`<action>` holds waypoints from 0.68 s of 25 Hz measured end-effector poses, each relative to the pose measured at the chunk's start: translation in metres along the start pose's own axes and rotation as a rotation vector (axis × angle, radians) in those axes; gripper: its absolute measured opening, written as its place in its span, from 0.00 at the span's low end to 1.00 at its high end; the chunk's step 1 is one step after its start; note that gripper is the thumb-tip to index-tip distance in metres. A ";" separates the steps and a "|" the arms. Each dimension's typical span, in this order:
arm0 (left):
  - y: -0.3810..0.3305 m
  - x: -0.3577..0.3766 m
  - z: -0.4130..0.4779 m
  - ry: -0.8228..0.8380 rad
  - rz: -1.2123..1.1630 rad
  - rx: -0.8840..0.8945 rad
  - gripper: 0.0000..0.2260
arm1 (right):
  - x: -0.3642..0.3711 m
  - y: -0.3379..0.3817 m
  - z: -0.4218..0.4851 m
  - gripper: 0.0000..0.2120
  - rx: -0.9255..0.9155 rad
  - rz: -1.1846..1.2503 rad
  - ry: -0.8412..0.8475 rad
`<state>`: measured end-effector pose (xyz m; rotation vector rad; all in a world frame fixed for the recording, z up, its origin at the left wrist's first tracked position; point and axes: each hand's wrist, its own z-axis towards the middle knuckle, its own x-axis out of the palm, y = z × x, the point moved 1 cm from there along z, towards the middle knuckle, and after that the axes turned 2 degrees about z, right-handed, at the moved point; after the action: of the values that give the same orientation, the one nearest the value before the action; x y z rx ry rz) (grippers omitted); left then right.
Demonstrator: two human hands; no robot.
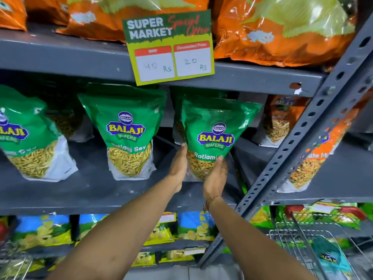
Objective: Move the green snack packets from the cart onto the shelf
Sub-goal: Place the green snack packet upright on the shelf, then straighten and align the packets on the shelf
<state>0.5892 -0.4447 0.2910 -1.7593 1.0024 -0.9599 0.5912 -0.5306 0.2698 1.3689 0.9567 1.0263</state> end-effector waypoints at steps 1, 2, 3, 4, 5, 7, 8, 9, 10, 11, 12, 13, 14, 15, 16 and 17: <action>0.003 -0.012 -0.004 -0.033 0.037 0.016 0.20 | 0.004 -0.001 -0.005 0.31 0.011 0.026 -0.046; 0.007 -0.026 -0.009 -0.089 0.045 0.051 0.18 | 0.008 -0.002 -0.010 0.30 0.037 0.010 -0.145; 0.013 -0.041 -0.015 -0.147 0.008 0.122 0.14 | 0.009 -0.006 -0.017 0.29 0.094 -0.056 -0.263; 0.017 -0.065 -0.025 -0.235 -0.051 0.226 0.12 | 0.019 -0.010 -0.036 0.26 0.135 -0.122 -0.347; 0.019 -0.094 -0.034 -0.364 -0.084 0.326 0.13 | 0.033 -0.013 -0.063 0.21 0.138 -0.129 -0.320; 0.006 -0.156 -0.055 -0.662 -0.068 0.458 0.15 | 0.071 -0.013 -0.122 0.14 0.087 -0.061 0.020; -0.007 -0.188 -0.064 -0.799 -0.101 0.503 0.14 | 0.095 -0.009 -0.148 0.14 0.033 -0.053 0.224; -0.019 -0.227 -0.066 -0.932 -0.136 0.539 0.12 | 0.124 -0.002 -0.170 0.13 -0.044 -0.059 0.406; -0.031 -0.266 -0.063 -1.036 -0.156 0.565 0.10 | 0.157 0.003 -0.183 0.10 -0.133 -0.059 0.528; -0.042 -0.301 -0.056 -1.088 -0.174 0.553 0.09 | 0.189 0.011 -0.189 0.06 -0.204 -0.065 0.592; -0.055 -0.337 -0.046 -1.078 -0.179 0.547 0.11 | 0.224 0.024 -0.196 0.06 -0.256 -0.046 0.628; -0.067 -0.366 -0.034 -1.016 -0.197 0.526 0.13 | 0.255 0.035 -0.196 0.11 -0.276 -0.031 0.616; -0.076 -0.386 -0.023 -0.912 -0.232 0.506 0.15 | 0.278 0.046 -0.193 0.15 -0.284 -0.021 0.600; -0.088 -0.403 -0.013 -0.803 -0.234 0.492 0.16 | 0.298 0.056 -0.188 0.17 -0.283 -0.020 0.567; -0.101 -0.414 -0.005 -0.691 -0.206 0.480 0.15 | 0.314 0.060 -0.182 0.16 -0.266 -0.045 0.533; -0.113 -0.422 0.003 -0.603 -0.155 0.480 0.13 | 0.323 0.065 -0.174 0.14 -0.235 -0.053 0.488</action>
<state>0.4586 -0.0287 0.3125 -1.5747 0.2276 -0.6247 0.5190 -0.1747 0.3521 0.9089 1.1745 1.4186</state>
